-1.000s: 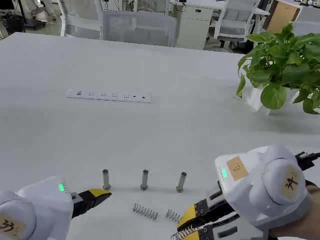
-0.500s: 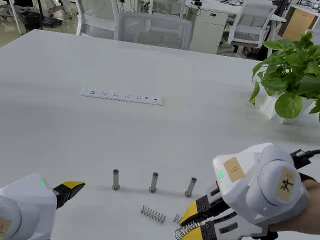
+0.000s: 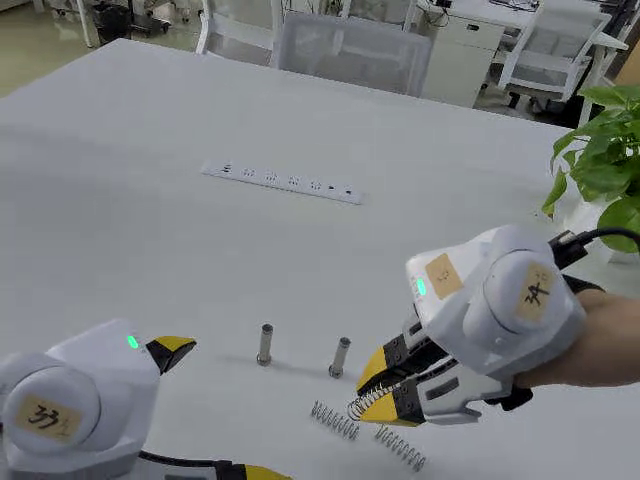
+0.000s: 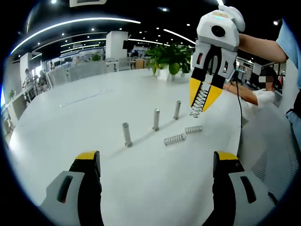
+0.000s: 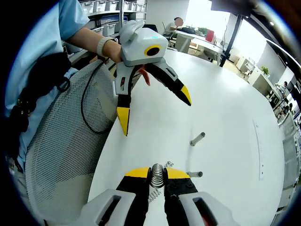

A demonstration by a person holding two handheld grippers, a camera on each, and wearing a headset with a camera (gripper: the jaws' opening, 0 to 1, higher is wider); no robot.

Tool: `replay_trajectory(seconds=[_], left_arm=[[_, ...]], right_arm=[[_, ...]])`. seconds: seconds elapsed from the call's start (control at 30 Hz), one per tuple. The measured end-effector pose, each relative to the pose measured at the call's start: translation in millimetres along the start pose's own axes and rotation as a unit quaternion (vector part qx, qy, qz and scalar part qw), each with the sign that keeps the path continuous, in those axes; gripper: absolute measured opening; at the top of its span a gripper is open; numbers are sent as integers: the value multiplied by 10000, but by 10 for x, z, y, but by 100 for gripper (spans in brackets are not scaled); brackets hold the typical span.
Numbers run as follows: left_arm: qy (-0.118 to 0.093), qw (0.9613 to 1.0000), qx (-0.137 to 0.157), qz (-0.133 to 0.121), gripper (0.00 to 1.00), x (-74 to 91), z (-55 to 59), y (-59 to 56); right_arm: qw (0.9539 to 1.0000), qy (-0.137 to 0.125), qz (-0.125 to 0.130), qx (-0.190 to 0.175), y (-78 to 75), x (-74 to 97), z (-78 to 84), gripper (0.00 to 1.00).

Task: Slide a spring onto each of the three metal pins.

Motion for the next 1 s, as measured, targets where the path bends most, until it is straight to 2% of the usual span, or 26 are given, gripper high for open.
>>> replay_trajectory(seconds=[0.3, 0.63, 0.73, 1.0], left_arm=[[27, 9999, 89, -128, 99, 6, 14, 28], [126, 9997, 152, -145, 99, -12, 76, -23], [181, 9997, 75, -129, 99, -10, 91, -25], [156, 9996, 128, -194, 98, -10, 81, 11]], right_arm=[[9991, 248, -133, 303, -283, 49, -235, 8], [9963, 586, -167, 607, -633, 101, -500, 8], [9948, 706, -187, 703, -725, 97, -576, 8], [9914, 968, -368, 803, -949, 7, -699, 8]])
Point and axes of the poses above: the centre of the closed fingertips' face, and the gripper's own axes: x roughly backward along the fingers, y roughly to its left, z roughly out of its underside, the point moved 10 cm from there along x, roughly backward along the fingers, and after that the axes turned 15 degrees about -z, right-handed, at the moved point
